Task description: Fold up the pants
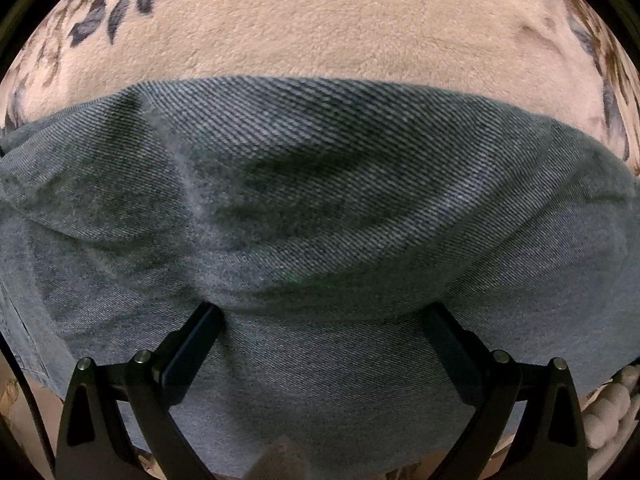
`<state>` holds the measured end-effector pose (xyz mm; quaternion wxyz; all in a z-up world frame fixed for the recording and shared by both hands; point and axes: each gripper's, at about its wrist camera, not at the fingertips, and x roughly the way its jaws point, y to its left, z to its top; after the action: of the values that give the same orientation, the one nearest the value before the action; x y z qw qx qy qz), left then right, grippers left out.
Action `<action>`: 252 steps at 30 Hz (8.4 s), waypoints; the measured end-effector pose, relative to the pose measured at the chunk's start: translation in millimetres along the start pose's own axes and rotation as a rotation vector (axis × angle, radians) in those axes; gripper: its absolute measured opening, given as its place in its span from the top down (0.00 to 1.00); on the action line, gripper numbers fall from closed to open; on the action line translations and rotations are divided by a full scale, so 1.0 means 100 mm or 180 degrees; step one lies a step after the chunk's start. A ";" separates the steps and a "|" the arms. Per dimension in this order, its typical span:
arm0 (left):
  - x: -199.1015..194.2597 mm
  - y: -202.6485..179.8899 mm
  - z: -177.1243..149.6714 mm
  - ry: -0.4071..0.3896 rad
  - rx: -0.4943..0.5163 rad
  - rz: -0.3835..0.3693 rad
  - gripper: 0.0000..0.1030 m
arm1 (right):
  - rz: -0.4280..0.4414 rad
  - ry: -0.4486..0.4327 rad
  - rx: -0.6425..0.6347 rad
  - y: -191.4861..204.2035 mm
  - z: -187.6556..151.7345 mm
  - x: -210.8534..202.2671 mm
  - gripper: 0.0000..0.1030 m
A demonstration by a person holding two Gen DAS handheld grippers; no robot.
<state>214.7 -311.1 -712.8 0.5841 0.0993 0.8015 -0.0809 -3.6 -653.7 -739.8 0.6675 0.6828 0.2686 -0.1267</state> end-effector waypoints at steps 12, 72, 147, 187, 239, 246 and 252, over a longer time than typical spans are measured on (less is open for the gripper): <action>0.00 -0.02 -0.01 -0.0026 -0.0006 0.0033 0.00 | 0.0018 0.0118 0.0222 -0.27 0.08 0.16 0.86; -0.99 3.07 -1.25 -0.0922 -0.1076 -0.0290 0.00 | -0.1034 0.1957 -0.1930 2.22 -3.68 1.17 0.21; -0.70 2.75 -1.15 -0.0783 -0.0909 -0.0818 0.74 | -0.3155 0.2134 -0.1877 1.40 -3.31 1.23 0.41; -0.31 5.29 -2.34 -0.2177 -0.3728 -0.1650 0.67 | -0.3223 0.2267 -0.3396 2.56 -4.96 2.69 0.29; -1.55 0.29 -1.57 -0.2445 0.0345 0.0520 0.79 | -0.3964 0.1092 -0.2755 1.31 -1.26 0.45 0.29; -1.16 -0.16 -1.52 -0.2199 0.0709 0.0710 0.77 | -0.4016 0.1093 -0.2588 1.17 -1.08 0.36 0.29; -1.24 -0.18 -1.50 -0.1791 0.0610 0.0207 0.36 | -0.3615 0.1232 -0.2334 1.20 -1.04 0.35 0.29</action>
<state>109.0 -299.7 -548.4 0.7736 0.1533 0.5932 -0.1617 70.3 -540.9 -649.2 0.6254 0.1781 0.7230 -0.2332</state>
